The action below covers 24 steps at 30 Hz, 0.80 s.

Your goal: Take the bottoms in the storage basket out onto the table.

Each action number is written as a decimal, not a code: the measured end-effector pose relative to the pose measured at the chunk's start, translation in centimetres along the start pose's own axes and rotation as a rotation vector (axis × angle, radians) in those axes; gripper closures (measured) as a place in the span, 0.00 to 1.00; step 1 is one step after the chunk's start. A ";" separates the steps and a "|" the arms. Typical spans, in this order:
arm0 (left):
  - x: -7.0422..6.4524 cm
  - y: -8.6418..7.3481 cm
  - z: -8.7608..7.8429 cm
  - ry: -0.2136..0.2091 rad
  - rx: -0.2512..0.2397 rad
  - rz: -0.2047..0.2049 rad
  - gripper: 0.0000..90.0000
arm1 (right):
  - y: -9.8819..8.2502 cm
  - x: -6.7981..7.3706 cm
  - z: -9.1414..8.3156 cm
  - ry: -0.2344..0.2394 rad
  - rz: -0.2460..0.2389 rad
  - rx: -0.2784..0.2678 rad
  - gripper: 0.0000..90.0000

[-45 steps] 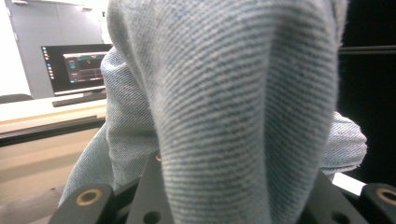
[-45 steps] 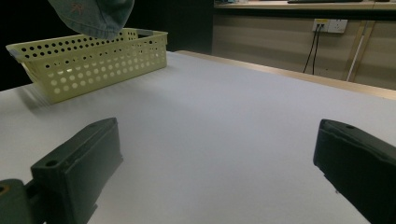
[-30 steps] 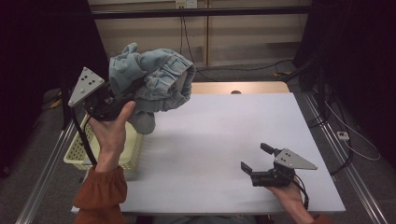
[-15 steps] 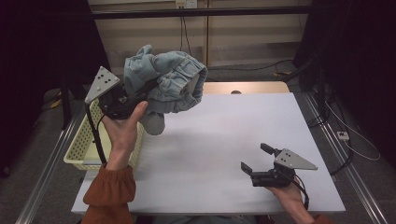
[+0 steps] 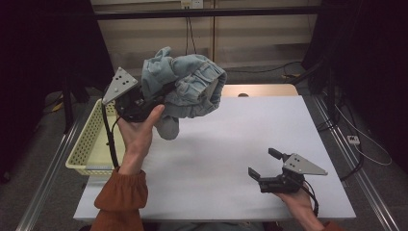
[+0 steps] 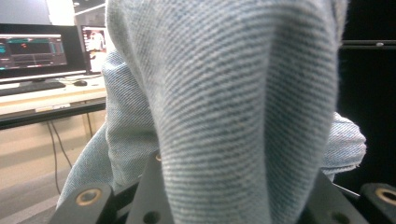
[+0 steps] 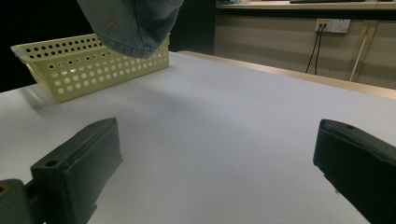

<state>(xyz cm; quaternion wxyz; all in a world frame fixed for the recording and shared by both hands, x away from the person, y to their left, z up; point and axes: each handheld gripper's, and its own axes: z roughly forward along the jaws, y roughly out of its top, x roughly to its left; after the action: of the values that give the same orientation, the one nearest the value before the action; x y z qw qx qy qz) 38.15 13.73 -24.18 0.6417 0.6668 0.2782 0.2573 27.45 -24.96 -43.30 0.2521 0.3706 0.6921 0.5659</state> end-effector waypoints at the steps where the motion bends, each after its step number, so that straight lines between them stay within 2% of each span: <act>1: -0.1 0.0 0.1 -0.003 0.000 -0.003 0.80 | 0.0 0.0 0.0 0.001 0.001 0.000 0.01; 24: -2.8 -1.1 3.0 -0.093 0.036 -0.022 0.80 | 0.0 -0.1 0.0 0.004 0.003 0.001 0.01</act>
<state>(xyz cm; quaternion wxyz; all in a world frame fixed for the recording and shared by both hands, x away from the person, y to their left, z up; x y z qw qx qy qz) 38.22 9.68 -25.42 0.6445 0.6864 0.2602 0.2139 27.46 -25.04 -43.30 0.2496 0.3707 0.6924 0.5665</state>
